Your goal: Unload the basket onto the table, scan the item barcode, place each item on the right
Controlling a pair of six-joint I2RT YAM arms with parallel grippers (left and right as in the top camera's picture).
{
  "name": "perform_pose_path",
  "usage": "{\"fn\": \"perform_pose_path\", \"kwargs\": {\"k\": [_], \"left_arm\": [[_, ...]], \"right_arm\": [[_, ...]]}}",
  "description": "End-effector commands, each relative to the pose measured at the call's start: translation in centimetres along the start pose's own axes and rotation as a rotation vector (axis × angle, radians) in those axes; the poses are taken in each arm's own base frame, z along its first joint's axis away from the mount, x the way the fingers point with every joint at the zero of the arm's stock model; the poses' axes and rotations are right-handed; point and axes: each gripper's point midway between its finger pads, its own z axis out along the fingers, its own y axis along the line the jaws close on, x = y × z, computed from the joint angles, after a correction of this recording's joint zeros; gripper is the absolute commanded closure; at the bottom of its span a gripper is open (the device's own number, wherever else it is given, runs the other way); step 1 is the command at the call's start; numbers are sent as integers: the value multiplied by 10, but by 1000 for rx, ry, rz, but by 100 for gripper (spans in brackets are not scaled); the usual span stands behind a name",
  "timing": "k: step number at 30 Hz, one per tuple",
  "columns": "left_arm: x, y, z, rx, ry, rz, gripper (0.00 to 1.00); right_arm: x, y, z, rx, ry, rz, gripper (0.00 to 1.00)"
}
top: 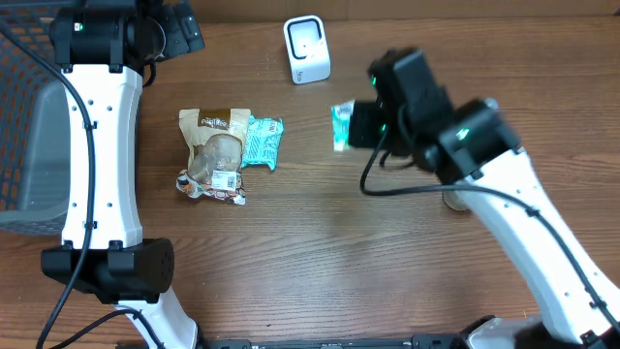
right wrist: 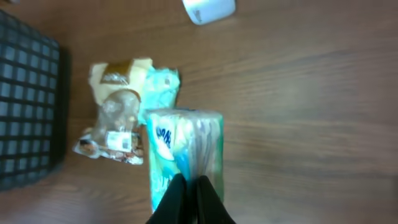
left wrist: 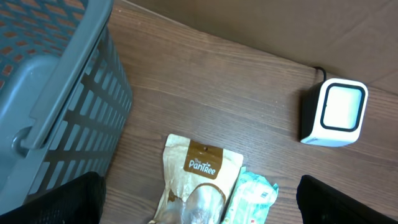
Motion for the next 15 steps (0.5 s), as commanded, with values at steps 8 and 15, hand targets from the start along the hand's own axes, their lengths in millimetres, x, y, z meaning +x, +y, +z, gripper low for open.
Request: {"fn": "perform_pose_path", "kwargs": {"k": [8,15], "left_arm": [[-6,-1,-8,6,-25,-7,0],[-6,-1,-8,6,-25,-7,1]], "right_arm": [[-79,8,12,182,-137,-159,96],[-99,0,89,385,-177,-339,96]]}}
